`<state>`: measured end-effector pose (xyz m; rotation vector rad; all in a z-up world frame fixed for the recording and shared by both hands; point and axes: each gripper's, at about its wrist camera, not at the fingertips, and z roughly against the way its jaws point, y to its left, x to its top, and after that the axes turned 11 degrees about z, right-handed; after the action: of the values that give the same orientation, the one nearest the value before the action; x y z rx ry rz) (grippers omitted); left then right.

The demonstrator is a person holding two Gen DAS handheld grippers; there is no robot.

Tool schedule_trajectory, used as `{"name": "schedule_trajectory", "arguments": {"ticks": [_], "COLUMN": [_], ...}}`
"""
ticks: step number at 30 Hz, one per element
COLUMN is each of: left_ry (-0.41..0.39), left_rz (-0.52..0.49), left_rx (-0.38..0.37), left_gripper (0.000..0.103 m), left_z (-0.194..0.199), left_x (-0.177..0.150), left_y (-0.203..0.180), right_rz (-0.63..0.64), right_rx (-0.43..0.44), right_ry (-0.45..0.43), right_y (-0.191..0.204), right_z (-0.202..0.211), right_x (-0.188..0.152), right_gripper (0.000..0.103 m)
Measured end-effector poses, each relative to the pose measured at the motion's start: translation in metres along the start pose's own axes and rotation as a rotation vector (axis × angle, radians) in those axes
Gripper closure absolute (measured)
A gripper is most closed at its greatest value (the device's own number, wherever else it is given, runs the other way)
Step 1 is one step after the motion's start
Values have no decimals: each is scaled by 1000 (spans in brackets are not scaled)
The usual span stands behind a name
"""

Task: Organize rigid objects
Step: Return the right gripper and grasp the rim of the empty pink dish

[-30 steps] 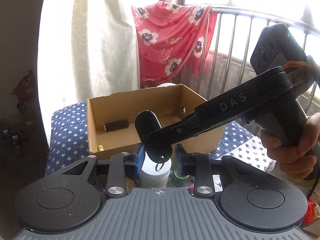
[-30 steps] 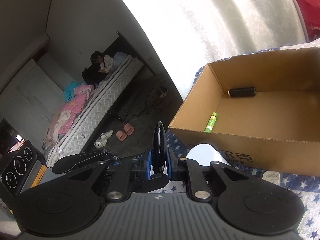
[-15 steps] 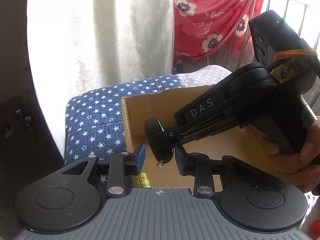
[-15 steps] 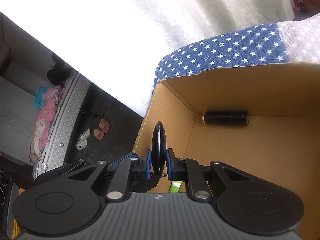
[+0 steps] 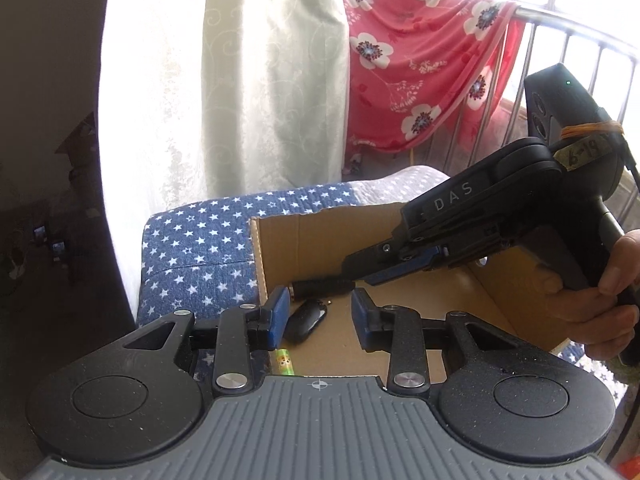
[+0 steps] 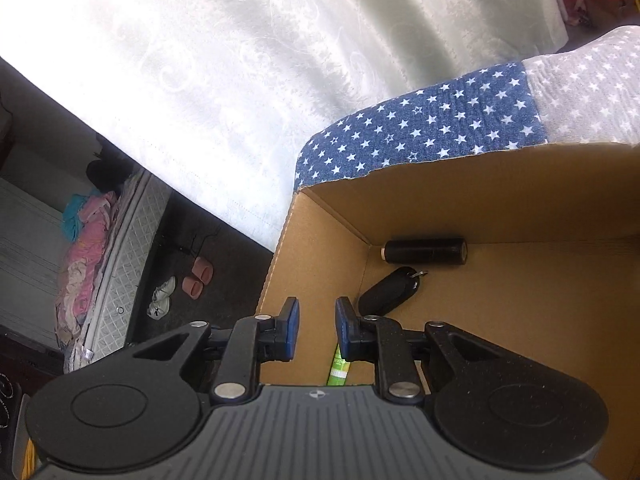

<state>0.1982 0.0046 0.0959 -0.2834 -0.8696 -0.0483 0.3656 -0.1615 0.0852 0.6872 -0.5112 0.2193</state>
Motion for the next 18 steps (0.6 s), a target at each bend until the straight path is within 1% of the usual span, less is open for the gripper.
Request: {"name": "schedule_trajectory", "arguments": {"ticks": [1,3,6,8,9,11,12,13,15,18], "left_ry": [-12,-33,-64,-75,-81,-80,-76,-64,-31,21], "left_rz": [3,2,1,2,3,3,2,0,-14,-61], "left_rx": [-7,-20,-45,-65,-74,-86,-97,-114,-148,-187], "left_gripper": [67,65,63,60,59,57,56,55,53,49], "left_z": [9,27,53,69,77,88,91,93,94,88], "left_x": [-2,-9,-22,-34,-43,-62,-72,-84,-107,-139], "left_y": [0,-2,-4,-5,-6,-10,-12,-13,-19,-32], "right_rz": [8,28,51,69,80,107,118,131,142,144], "right_rx": [5,14,41,57,59,49,38,23,-8,-58], "right_ry": [-18,-51,-102,-148,-169,-216,-231,-235,-219,-166], "right_y": [5,14,26,35,38,41,42,41,40,34], "right_z": [14,40,76,101,111,127,130,132,128,110], "right_x": [-6,-20,-47,-70,-81,-108,-121,-135,-160,-193], "right_gripper": [73,71,71,70,68,58,49,48,48,48]}}
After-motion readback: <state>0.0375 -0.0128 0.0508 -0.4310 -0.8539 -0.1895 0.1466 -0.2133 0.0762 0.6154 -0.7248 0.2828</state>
